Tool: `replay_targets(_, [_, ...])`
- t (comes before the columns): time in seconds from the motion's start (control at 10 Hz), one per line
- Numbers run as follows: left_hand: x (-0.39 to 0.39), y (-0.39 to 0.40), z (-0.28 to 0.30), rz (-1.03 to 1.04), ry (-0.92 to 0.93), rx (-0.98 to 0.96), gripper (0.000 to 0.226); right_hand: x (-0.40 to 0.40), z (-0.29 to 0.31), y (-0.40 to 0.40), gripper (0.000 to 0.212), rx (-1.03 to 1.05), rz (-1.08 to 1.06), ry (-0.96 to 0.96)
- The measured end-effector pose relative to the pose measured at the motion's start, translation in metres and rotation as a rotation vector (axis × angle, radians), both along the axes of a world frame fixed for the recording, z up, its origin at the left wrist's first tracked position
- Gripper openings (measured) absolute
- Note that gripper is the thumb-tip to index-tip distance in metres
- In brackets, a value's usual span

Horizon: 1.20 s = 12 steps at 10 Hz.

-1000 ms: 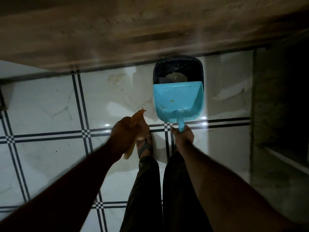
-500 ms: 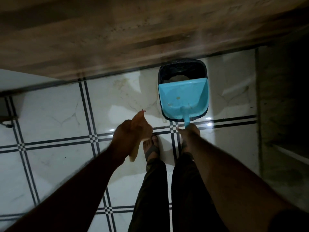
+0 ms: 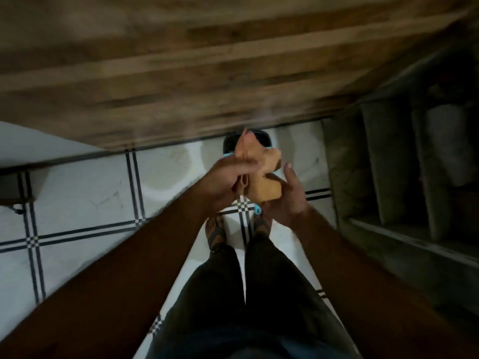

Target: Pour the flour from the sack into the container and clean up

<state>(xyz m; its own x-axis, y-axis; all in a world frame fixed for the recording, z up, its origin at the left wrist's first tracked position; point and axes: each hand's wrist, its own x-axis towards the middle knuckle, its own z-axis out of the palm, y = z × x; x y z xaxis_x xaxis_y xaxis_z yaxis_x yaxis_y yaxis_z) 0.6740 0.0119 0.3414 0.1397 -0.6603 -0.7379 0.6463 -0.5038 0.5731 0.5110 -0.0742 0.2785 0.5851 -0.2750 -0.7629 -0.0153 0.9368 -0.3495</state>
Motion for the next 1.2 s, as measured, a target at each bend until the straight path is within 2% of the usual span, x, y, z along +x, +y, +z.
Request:
replay_targets(0.1, [-0.022, -0.045, 0.064, -0.220, -0.080, -0.081, 0.024, -0.029, 0.078, -0.018, 0.093, -0.091, -0.091, -0.074])
replay_targets(0.2, [-0.049, -0.093, 0.116, -0.391, -0.175, -0.109, 0.023, -0.065, 0.147, -0.043, 0.044, -0.203, -0.220, -0.050])
replay_targets(0.3, [-0.082, -0.135, 0.152, -0.603, -0.439, -0.178, 0.030, -0.114, 0.188, -0.062, 0.023, -0.293, -0.363, 0.091])
replay_targets(0.4, [-0.117, -0.166, 0.165, -0.766, -0.752, -0.189, 0.027, -0.169, 0.194, -0.079, 0.046, -0.377, -0.411, 0.227])
replay_targets(0.5, [-0.161, -0.201, 0.162, -0.838, -0.854, -0.228, 0.028, -0.222, 0.210, -0.098, 0.043, -0.429, -0.455, 0.285])
replay_targets(0.6, [-0.214, -0.251, 0.156, -0.844, -0.881, -0.303, 0.036, -0.274, 0.222, -0.128, 0.036, -0.529, -0.568, 0.372])
replay_targets(0.8, [-0.322, -0.357, 0.188, -0.742, -0.900, -0.384, 0.016, -0.364, 0.238, -0.235, 0.040, -0.669, -0.713, 0.487])
replay_targets(0.9, [-0.346, -0.400, 0.177, -0.781, -0.950, -0.319, 0.015, -0.388, 0.233, -0.273, 0.040, -0.590, -0.666, 0.572])
replay_targets(1.0, [-0.346, -0.410, 0.167, -0.938, -1.235, -0.157, 0.029, -0.400, 0.222, -0.280, 0.037, -0.515, -0.362, 0.825])
replay_targets(1.1, [-0.344, -0.405, 0.157, -1.034, -1.428, -0.167, 0.034, -0.407, 0.223, -0.265, 0.027, -0.625, -0.157, 1.077])
replay_targets(1.2, [-0.347, -0.402, 0.152, -1.149, -1.468, -0.265, 0.025, -0.406, 0.228, -0.252, 0.025, -0.686, -0.109, 1.182])
